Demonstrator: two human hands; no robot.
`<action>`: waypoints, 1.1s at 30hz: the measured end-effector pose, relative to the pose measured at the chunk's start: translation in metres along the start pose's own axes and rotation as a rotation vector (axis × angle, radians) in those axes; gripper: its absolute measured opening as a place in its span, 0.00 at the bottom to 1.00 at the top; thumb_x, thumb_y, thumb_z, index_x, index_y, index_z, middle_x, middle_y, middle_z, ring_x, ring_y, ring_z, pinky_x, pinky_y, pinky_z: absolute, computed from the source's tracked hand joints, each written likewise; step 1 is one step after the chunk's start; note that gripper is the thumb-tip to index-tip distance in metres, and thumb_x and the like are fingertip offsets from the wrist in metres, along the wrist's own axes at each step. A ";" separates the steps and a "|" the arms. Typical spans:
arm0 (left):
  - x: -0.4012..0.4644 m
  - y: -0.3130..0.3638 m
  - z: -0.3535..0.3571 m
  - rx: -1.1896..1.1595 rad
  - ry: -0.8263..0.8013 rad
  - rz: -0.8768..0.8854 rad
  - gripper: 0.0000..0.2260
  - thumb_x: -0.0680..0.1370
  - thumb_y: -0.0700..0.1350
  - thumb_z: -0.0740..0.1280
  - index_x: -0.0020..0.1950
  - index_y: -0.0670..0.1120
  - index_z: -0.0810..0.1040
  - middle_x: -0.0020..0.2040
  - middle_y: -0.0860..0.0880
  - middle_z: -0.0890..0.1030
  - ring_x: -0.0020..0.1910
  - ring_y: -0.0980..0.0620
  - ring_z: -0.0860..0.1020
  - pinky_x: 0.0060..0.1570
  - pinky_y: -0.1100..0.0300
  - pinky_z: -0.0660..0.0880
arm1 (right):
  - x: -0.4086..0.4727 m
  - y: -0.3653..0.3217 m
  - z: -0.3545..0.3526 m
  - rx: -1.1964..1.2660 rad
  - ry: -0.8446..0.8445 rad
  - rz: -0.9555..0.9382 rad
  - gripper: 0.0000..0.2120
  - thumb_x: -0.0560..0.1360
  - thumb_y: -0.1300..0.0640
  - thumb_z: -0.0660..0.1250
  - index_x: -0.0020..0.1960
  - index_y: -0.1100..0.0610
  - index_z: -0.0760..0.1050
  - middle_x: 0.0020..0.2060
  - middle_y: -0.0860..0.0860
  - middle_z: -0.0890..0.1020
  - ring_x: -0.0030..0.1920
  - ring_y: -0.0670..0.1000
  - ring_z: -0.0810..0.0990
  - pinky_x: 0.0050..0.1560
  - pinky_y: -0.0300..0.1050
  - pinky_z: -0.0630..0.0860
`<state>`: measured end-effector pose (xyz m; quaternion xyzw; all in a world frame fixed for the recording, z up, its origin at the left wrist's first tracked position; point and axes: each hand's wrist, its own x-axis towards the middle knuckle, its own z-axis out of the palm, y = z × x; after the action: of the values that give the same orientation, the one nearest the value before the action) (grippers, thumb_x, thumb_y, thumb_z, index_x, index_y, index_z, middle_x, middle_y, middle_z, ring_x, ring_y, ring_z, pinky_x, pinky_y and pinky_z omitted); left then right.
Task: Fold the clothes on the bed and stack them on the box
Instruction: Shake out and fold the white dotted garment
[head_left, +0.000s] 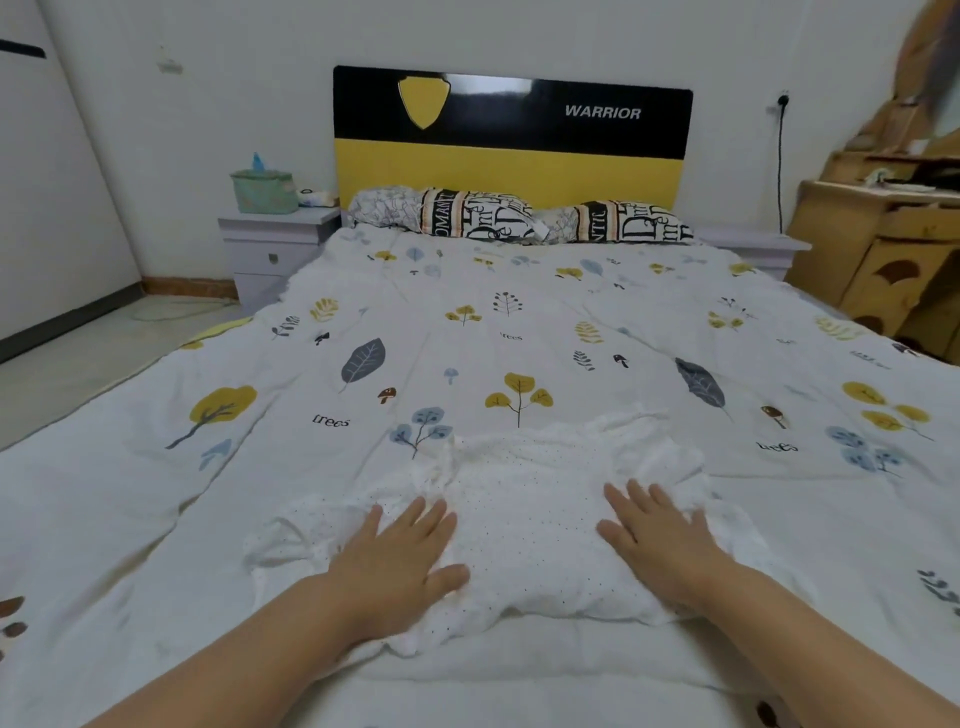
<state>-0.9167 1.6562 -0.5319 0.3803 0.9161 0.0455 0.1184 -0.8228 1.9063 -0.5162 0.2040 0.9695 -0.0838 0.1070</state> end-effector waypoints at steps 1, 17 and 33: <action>0.001 0.000 0.003 0.030 -0.045 -0.005 0.64 0.44 0.75 0.17 0.77 0.50 0.39 0.77 0.53 0.37 0.75 0.56 0.36 0.71 0.50 0.34 | -0.001 0.003 0.000 0.051 0.008 -0.006 0.25 0.82 0.45 0.44 0.77 0.48 0.43 0.77 0.49 0.44 0.77 0.51 0.41 0.74 0.58 0.42; -0.003 0.012 0.023 -0.016 0.147 -0.133 0.60 0.49 0.71 0.14 0.77 0.53 0.43 0.75 0.55 0.36 0.70 0.58 0.31 0.69 0.50 0.28 | -0.041 0.042 -0.027 1.368 0.084 0.563 0.15 0.72 0.55 0.72 0.50 0.67 0.75 0.41 0.60 0.80 0.38 0.57 0.77 0.37 0.46 0.72; -0.034 -0.032 -0.036 -2.079 0.353 -0.387 0.33 0.77 0.67 0.49 0.71 0.45 0.66 0.65 0.39 0.75 0.61 0.40 0.76 0.58 0.45 0.71 | -0.079 -0.183 -0.020 0.393 0.432 -0.701 0.13 0.67 0.65 0.66 0.36 0.51 0.65 0.35 0.46 0.73 0.35 0.44 0.72 0.34 0.37 0.62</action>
<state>-0.9242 1.6097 -0.4967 -0.0705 0.4770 0.8381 0.2551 -0.8314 1.7151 -0.4565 -0.1071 0.9458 -0.2531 -0.1730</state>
